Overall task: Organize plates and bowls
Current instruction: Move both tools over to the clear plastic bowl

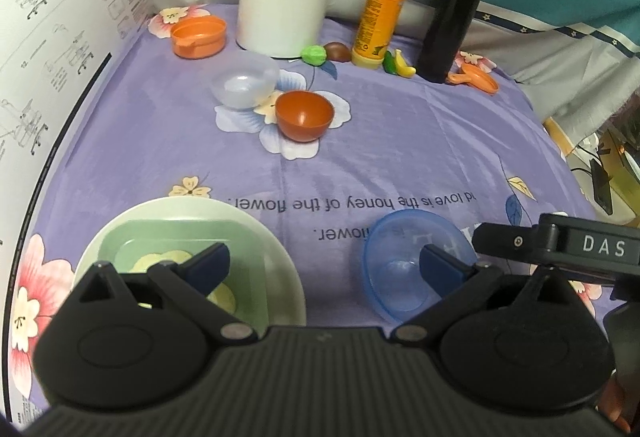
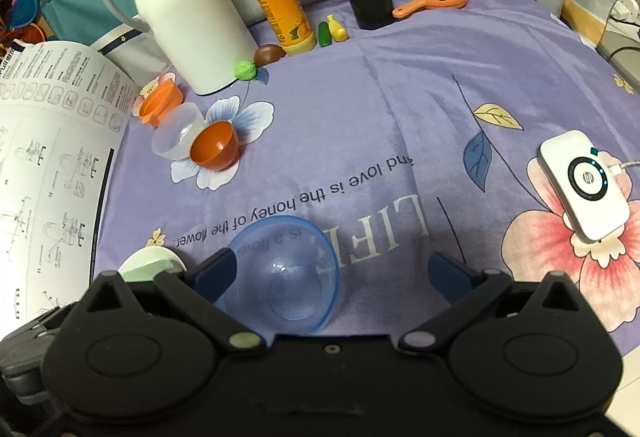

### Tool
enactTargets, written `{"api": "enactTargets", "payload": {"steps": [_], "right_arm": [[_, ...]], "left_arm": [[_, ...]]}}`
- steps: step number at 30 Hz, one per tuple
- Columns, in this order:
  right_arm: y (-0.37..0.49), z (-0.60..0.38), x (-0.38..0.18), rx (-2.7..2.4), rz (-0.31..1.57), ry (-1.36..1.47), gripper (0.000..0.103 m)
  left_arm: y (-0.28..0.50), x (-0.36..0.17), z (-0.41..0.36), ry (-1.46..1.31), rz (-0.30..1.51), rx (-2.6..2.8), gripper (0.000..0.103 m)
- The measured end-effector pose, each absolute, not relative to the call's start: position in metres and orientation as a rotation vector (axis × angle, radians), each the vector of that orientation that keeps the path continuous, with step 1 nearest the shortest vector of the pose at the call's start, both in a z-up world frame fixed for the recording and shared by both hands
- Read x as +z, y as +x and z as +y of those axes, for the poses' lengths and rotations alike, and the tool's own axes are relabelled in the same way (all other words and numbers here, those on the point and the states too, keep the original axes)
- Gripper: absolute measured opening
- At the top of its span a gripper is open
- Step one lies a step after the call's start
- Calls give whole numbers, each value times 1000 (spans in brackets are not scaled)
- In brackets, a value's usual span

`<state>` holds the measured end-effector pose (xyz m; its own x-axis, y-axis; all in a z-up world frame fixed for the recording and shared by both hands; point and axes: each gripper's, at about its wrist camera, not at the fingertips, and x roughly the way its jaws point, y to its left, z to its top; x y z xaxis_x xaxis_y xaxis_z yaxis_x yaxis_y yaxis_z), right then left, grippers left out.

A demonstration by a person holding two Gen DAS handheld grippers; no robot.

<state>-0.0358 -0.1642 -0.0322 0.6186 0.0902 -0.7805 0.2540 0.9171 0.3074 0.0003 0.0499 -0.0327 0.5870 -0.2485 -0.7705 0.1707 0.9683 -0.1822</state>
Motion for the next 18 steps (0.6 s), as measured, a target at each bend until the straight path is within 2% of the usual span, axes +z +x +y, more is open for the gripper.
{"api": "enactTargets", "payload": {"steps": [18], "right_arm": [[6,-138,-25,-69,933,339,103]], "left_arm": [[33,-39,115,-181,900,-128,103]]}}
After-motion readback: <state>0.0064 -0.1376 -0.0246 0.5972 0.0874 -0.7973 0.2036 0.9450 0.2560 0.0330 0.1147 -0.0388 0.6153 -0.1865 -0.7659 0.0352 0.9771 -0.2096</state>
